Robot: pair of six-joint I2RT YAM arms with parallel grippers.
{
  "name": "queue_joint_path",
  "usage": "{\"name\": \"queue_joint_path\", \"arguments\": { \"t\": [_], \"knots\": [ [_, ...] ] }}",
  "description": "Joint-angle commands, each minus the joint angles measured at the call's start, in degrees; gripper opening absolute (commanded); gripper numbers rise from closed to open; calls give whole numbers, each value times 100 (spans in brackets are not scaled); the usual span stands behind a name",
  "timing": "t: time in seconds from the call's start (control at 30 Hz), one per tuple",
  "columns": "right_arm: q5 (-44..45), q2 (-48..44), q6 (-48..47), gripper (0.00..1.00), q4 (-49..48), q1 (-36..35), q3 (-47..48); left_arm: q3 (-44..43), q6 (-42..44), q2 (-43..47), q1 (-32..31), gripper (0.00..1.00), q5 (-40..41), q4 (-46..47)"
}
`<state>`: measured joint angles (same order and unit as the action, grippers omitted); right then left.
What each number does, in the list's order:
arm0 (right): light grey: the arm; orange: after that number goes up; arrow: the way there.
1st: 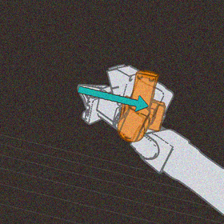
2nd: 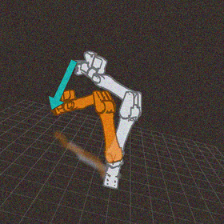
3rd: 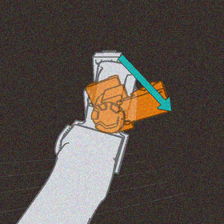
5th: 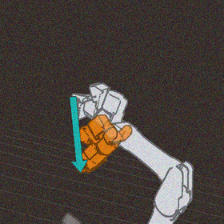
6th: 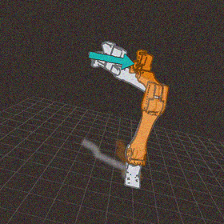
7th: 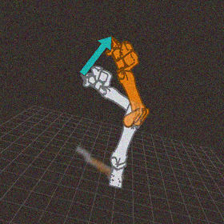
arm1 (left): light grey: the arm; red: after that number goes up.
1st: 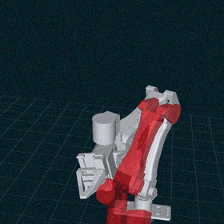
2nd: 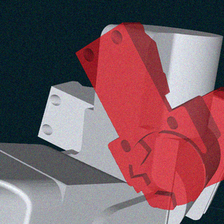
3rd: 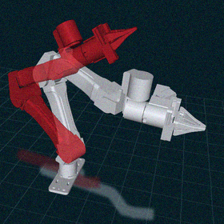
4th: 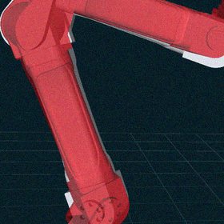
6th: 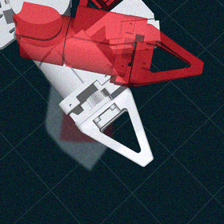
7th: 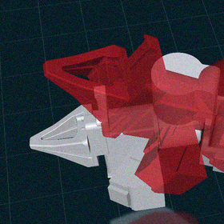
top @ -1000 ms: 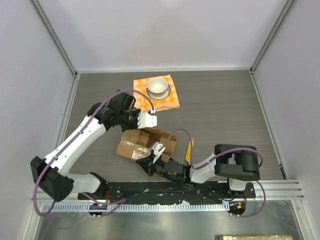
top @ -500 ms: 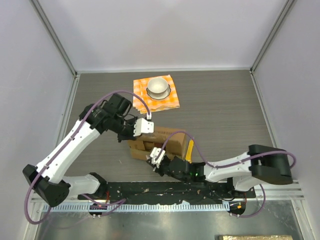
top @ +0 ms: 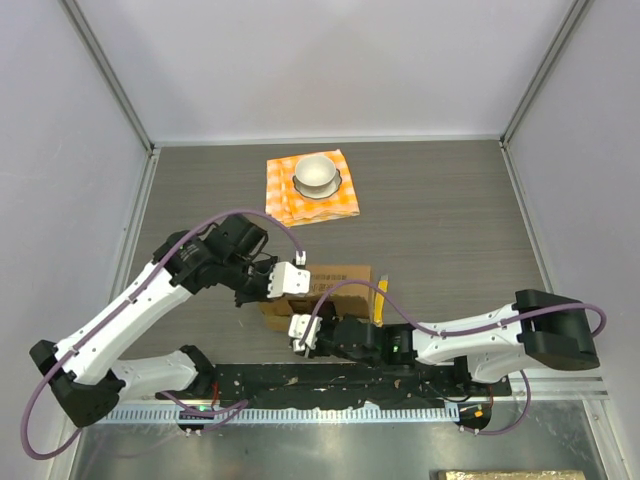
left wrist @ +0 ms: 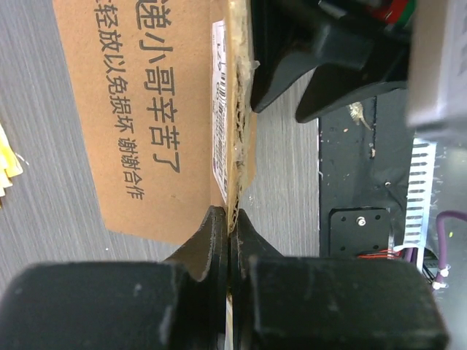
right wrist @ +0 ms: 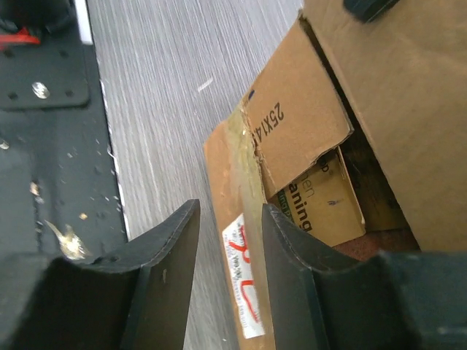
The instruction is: Unpack the express box
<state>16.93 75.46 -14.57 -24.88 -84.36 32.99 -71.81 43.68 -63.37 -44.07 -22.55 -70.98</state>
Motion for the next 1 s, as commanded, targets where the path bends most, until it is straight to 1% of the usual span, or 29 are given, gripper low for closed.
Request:
{"name": "queue_joint_path", "arguments": {
  "t": [0.0,0.07,0.2,0.3,0.4,0.43,0.47,0.53,0.57,0.6,0.63,0.67,0.7,0.73,0.8,0.87,0.97],
  "knots": [
    [337,197,-757,46,64,-81,32,-26,-386,-16,-242,0,-127,251],
    [486,311,-1081,45,10,-98,-12,-43,-431,-113,-329,0,-180,225],
    [549,504,-1478,45,-166,-160,-74,-385,-501,-613,-462,0,-250,-29],
    [453,601,-1444,45,-166,-169,-65,-622,-413,-834,-470,0,-250,-240],
    [198,689,-1225,40,-78,-160,-12,-772,-281,-984,-470,0,-259,-276],
    [110,715,-1163,38,-69,-143,-3,-817,-246,-1080,-470,0,-259,-285],
    [13,742,-1101,30,-43,-116,23,-921,-246,-1124,-470,0,-250,-267],
    [-303,847,-822,22,115,32,154,-1027,-211,-1299,-462,0,-224,-285],
    [-435,882,-707,16,185,112,224,-1063,-211,-1344,-462,0,-146,-259],
    [-601,909,-601,13,412,217,373,-1063,-202,-1379,-462,0,-119,-250],
    [-855,926,-365,9,492,366,435,-1037,-202,-1397,-453,3,-75,-224],
    [-1023,918,-267,8,606,454,488,-871,-211,-1371,-444,12,-40,-180],
    [-1155,909,-170,8,651,534,541,-748,-193,-1336,-444,15,-13,-92],
    [-1339,909,-74,8,678,578,550,-607,-193,-1275,-427,26,-4,-31],
    [-1403,944,-29,7,721,666,542,-168,-315,-994,-435,37,109,267],
    [-1472,1058,15,7,792,692,550,192,-421,-783,-418,44,215,427],
    [-1526,1190,68,9,845,693,594,439,-536,-554,-330,48,294,515]
  ]
}}
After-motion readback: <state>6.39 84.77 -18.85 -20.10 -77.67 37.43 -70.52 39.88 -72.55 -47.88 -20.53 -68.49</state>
